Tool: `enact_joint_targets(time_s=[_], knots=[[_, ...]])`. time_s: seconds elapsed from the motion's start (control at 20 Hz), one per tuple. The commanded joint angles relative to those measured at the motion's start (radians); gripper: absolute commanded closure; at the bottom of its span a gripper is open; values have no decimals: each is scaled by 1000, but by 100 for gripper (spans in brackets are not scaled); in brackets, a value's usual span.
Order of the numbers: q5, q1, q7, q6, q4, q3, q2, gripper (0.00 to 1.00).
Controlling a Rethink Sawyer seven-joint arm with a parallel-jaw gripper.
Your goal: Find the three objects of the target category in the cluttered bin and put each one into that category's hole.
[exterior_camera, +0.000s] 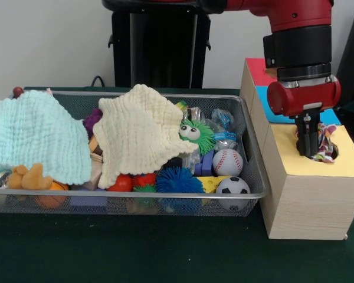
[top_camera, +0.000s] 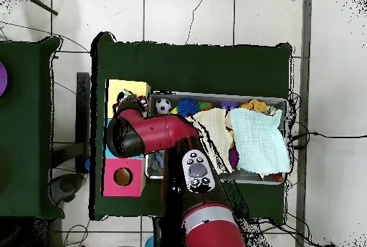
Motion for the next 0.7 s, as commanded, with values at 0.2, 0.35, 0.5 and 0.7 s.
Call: enact_joint_targets(time_s=[0.2, 0.35, 0.5, 0.7], knots=[[-53, -41, 6, 179, 78, 92, 88, 100], [-53, -52, -10, 205, 81, 111, 90, 100], [-52, -68, -23, 230, 86, 132, 83, 100], [-45, -73, -24, 263, 84, 143, 76, 100]])
